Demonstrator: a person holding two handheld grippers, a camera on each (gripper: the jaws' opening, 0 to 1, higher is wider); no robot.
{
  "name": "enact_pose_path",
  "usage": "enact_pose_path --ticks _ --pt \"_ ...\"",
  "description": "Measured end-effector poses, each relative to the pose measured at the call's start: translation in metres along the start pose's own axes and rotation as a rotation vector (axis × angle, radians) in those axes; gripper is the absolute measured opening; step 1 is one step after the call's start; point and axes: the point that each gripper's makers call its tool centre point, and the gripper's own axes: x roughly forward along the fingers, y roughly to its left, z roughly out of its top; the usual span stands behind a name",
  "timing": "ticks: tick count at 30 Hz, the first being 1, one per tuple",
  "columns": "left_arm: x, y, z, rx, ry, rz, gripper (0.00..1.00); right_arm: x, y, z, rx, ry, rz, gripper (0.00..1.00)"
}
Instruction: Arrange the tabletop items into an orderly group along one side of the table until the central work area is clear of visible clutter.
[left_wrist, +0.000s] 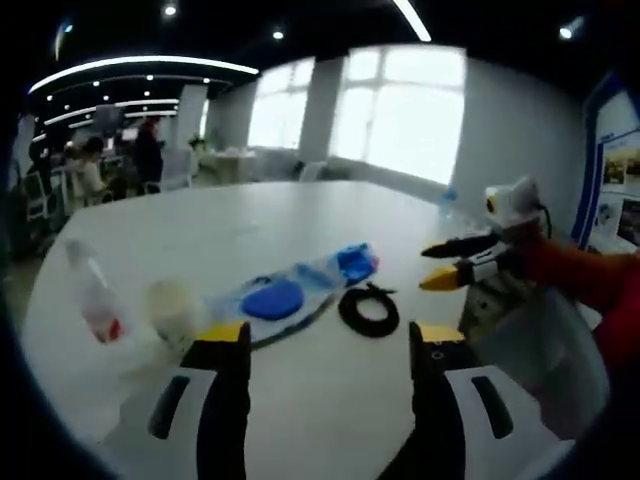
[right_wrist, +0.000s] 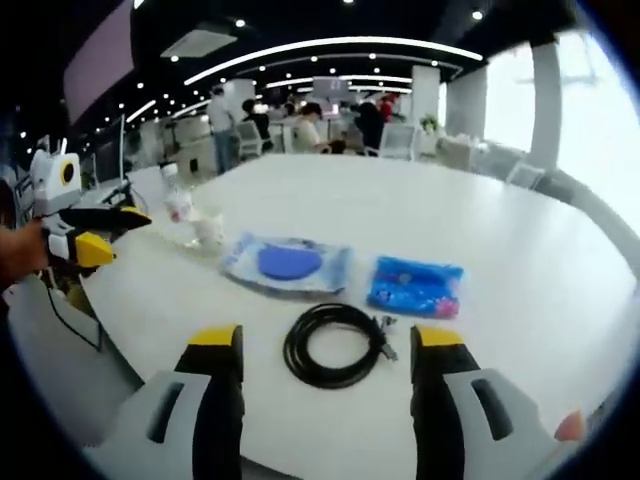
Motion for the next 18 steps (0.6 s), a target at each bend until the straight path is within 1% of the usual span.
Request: enact_pose_path --ticks 1,2,5,10,11,12,14,16,18 --pt "-0.005 0.002 0.000 -0.003 -0.007 0.007 0.64 -0.003 0.000 0.006 0.018 -0.025 -0.004 0.70" --pt "-0.009 0.004 0.000 -0.008 -0.008 0.013 0.65 -0.005 0.001 0.008 0.020 -0.031 -0.008 0.71" --pt "-0.021 0.009 0.003 -0.032 -0.030 0.027 0.68 -0.008 0.005 0.014 0.011 -0.045 -0.025 0.74" --pt "-0.041 0.016 0.004 -0.033 -0.039 0.060 0.70 -0.011 0.014 0.022 0.003 -0.062 -0.032 0.79" --pt "-0.044 0.017 0.003 -0.033 -0.036 0.066 0.72 -0.012 0.014 0.023 0.003 -0.063 -0.033 0.80" --pt "-0.048 0.021 0.001 -0.033 -0.027 0.078 0.74 -0.012 0.015 0.023 0.005 -0.065 -0.035 0.83" --pt "-0.053 0.024 -0.001 -0.032 -0.027 0.091 0.76 -0.012 0.015 0.023 0.008 -0.063 -0.038 0.85" --pt "-0.062 0.031 -0.008 -0.044 -0.008 0.126 0.78 -0.014 0.015 0.023 0.010 -0.064 -0.043 0.86" --pt "-0.069 0.038 -0.011 -0.048 -0.009 0.157 0.79 -0.015 0.015 0.023 0.012 -0.063 -0.046 0.87"
